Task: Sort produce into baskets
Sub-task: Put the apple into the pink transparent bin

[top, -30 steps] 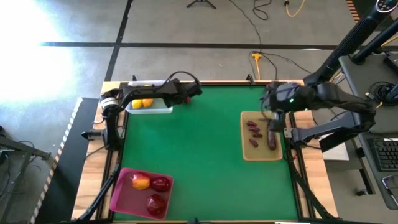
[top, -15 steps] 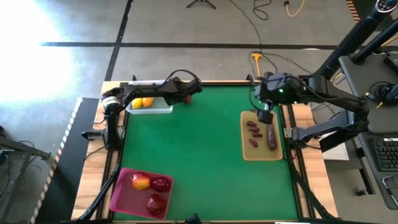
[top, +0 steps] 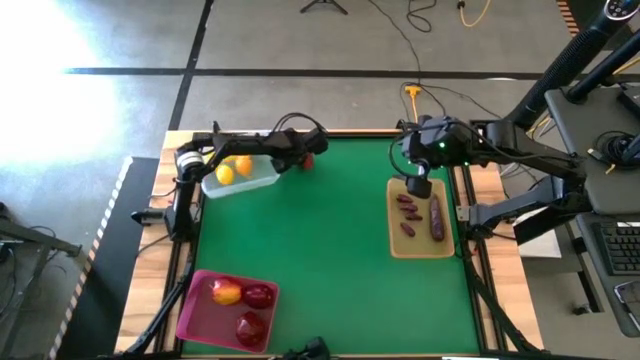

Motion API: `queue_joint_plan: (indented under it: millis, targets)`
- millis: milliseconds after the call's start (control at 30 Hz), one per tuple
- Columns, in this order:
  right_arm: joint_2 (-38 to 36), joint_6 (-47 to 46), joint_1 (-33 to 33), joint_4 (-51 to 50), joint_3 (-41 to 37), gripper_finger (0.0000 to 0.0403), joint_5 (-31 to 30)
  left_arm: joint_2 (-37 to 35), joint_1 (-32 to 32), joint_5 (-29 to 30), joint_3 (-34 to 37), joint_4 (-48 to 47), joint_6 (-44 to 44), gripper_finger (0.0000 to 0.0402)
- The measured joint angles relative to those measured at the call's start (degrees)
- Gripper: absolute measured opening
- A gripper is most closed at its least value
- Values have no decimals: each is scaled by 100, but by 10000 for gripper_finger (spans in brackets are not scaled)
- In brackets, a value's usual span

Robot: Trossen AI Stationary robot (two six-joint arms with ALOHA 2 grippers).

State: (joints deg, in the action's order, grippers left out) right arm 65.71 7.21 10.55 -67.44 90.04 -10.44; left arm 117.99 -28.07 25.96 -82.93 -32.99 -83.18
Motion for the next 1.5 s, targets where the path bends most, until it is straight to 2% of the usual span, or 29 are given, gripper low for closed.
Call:
queue_joint_plan:
  millis: [433,667,767,967,1133,1267,1400,1500]
  targets:
    - [7,-118,0,5,-45,400,-30,55,32,-170,-371,-169,360,366]
    - [7,-56,0,-6,-78,400,-30,579,147,-675,-884,-358,898,348]
    - [2,-65,0,-26,-91,400,-23,930,213,-740,-1397,-906,1094,330]
    - [-2,-185,0,-251,-98,400,-1,1603,367,-550,-2928,-2163,1790,294]
    - [-171,125,-15,-410,-34,400,337,2131,631,-561,-4266,-2970,2222,281]
    - [-460,246,-15,-520,-4,400,502,2261,975,57,-5211,-3993,2400,280]
    - [-784,241,-15,-623,22,400,708,1952,1355,265,-4917,-4415,2399,279]
    - [-1016,153,-15,-638,23,400,1159,1750,1736,318,-4831,-5038,2464,278]
